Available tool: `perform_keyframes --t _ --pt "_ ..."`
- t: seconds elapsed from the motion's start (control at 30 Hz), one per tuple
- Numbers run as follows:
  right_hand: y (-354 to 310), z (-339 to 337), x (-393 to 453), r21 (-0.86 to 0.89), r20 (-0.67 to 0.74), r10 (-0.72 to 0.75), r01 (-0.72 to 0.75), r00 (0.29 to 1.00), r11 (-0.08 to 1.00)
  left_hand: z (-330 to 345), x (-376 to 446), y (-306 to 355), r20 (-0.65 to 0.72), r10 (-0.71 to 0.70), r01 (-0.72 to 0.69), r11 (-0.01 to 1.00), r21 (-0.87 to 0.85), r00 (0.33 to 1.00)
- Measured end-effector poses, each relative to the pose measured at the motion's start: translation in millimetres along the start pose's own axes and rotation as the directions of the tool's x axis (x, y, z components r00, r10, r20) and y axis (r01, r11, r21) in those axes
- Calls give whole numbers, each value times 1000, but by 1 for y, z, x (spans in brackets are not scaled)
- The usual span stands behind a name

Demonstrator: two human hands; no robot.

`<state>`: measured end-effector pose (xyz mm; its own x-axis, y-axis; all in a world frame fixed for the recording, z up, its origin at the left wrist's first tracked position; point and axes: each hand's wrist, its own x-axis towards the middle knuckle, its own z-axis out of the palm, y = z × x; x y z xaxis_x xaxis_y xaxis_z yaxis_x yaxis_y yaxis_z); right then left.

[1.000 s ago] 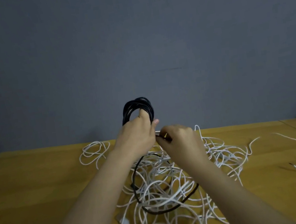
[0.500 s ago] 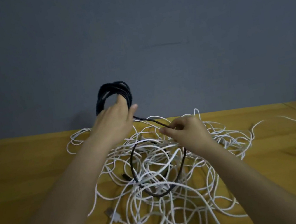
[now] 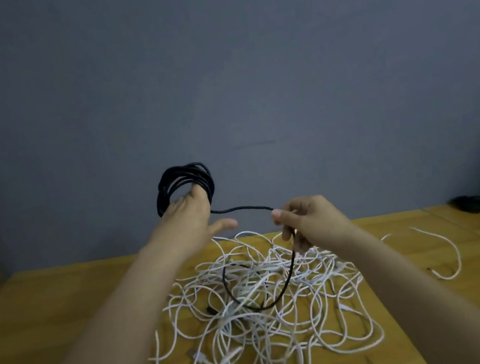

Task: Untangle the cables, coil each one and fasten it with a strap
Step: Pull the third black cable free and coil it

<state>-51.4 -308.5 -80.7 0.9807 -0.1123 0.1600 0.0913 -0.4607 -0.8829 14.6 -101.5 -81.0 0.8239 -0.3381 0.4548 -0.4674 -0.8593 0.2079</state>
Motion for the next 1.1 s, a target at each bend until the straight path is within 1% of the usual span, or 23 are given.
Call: perform_keyframes --t 0.07,0.1,0.13,0.2,0.27,0.33,0.4,0.47,0.5,0.53,0.6,0.63,0.7,0.73,0.77,0.8,0.87,0.9,0.93,0.97,1.0,1.03,1.1 --pt "-18 -8 -8 -65 -161 -96 86 982 994 -19 -8 10 -72 32 -30 999 27 997" --pt "-29 -12 -12 -109 -232 -158 136 960 985 -28 -12 15 -75 34 -33 999 15 997" --pt "-40 -17 -15 -157 -282 -226 187 932 970 -38 -15 21 -57 36 -36 999 -7 998" --pt "-64 -27 -22 -254 -329 -366 292 871 922 -60 -20 34 -10 44 -44 998 -38 999" --pt "-88 -37 -32 -359 -353 -515 396 781 845 -82 -26 46 -11 66 -67 997 -48 998" --pt "-107 -44 -42 -438 -372 -671 516 641 736 -100 -30 58 -46 113 -114 993 -39 993" --pt "-121 -45 -51 -508 -374 -776 589 507 629 -112 -35 70 -75 147 -151 987 -58 986" --pt "-130 -45 -53 -544 -372 -821 615 432 571 -122 -39 82 -95 164 -176 975 -135 982" --pt "-133 -45 -53 -544 -385 -819 611 426 574 -128 -41 88 -92 173 -188 962 -198 981" --pt "-132 -46 -52 -522 -403 -793 596 458 610 -132 -44 93 -84 180 -197 938 -285 980" --pt "-115 -47 -52 -465 -395 -713 543 580 699 -134 -51 102 -63 190 -196 849 -490 980" --pt "-100 -45 -52 -453 -371 -687 524 624 721 -133 -54 105 -59 186 -187 806 -561 981" --pt "-71 -39 -54 -441 -338 -639 484 691 756 -134 -58 108 -28 195 -164 729 -664 980" --pt "-61 -37 -55 -424 -349 -589 437 729 793 -134 -59 109 10 204 -130 658 -742 979" --pt "-55 -37 -55 -381 -377 -528 392 761 837 -134 -61 109 62 219 -73 557 -827 974" --pt "-53 -37 -56 -283 -412 -459 368 787 886 -135 -64 108 111 242 -13 461 -887 964" --pt "-55 -35 -60 -56 -436 -360 375 824 925 -134 -69 107 167 295 70 311 -948 941" --pt "-56 -32 -62 -1 -423 -348 383 837 924 -132 -71 107 174 323 102 228 -968 930" --pt "-56 -27 -63 -5 -397 -357 387 845 922 -129 -72 107 168 347 125 143 -982 923" --pt "-54 -21 -64 -54 -360 -374 381 855 923 -126 -72 108 154 362 140 65 -988 919" --pt "-50 -14 -66 -107 -312 -383 369 869 923 -122 -72 109 132 357 137 13 -991 925" --pt "-44 -6 -67 -125 -263 -378 357 888 926 -118 -71 111 109 325 120 -13 -993 939" --pt "-31 9 -72 -51 -159 -327 323 932 945 -108 -68 113 58 197 60 -3 -998 979"
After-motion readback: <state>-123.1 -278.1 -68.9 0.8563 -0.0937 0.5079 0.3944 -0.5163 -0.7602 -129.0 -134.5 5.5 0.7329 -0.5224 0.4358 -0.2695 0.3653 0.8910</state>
